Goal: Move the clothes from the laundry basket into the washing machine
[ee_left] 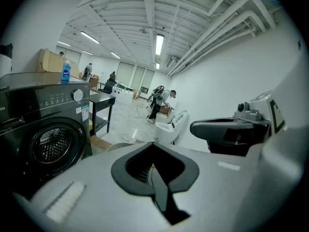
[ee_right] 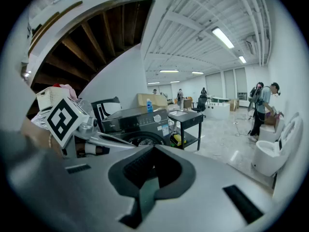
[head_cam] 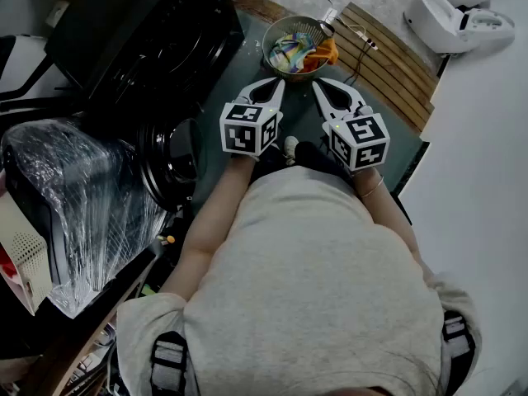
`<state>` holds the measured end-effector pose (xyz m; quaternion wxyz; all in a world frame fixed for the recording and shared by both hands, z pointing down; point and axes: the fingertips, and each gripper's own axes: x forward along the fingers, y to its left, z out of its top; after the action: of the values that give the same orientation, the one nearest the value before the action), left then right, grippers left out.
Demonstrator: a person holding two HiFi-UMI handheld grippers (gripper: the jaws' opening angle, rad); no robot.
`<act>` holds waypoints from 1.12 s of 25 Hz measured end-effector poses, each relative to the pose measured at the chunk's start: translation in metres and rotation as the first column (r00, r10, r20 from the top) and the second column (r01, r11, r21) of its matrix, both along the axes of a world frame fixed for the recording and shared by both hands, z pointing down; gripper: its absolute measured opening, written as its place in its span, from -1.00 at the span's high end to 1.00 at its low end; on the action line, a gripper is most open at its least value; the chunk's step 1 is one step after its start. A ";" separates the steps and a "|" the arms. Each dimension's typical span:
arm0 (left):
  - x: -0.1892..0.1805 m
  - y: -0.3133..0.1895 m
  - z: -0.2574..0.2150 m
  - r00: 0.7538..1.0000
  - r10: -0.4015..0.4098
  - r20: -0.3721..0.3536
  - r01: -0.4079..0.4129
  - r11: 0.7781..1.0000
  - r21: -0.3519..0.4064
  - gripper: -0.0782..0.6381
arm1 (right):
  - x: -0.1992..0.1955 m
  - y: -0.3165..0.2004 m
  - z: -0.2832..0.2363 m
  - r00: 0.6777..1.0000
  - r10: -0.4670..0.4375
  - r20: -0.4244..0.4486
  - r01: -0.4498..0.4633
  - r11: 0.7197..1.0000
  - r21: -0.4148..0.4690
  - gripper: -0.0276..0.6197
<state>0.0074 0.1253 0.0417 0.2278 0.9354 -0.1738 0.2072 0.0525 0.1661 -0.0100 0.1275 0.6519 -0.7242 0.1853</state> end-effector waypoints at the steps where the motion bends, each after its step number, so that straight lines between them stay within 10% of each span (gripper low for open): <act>1: 0.000 0.000 0.000 1.000 0.000 0.001 0.000 1.000 0.000 0.76 | 0.000 0.000 -0.001 1.000 -0.003 0.003 0.003 1.000 -0.001 0.90; 17: -0.011 -0.019 -0.011 0.998 -0.009 -0.056 0.009 1.000 0.003 0.76 | 0.011 -0.015 -0.011 0.996 0.071 0.048 -0.074 0.995 0.062 0.90; 28: -0.005 -0.050 0.043 0.999 0.009 0.053 -0.006 0.999 -0.047 0.76 | 0.028 -0.051 0.046 0.997 0.042 0.067 -0.038 0.997 -0.066 0.90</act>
<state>0.0026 0.0754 0.0849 0.2443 0.9246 -0.1713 0.2370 0.0800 0.1149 0.0356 0.1199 0.6551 -0.7086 0.2332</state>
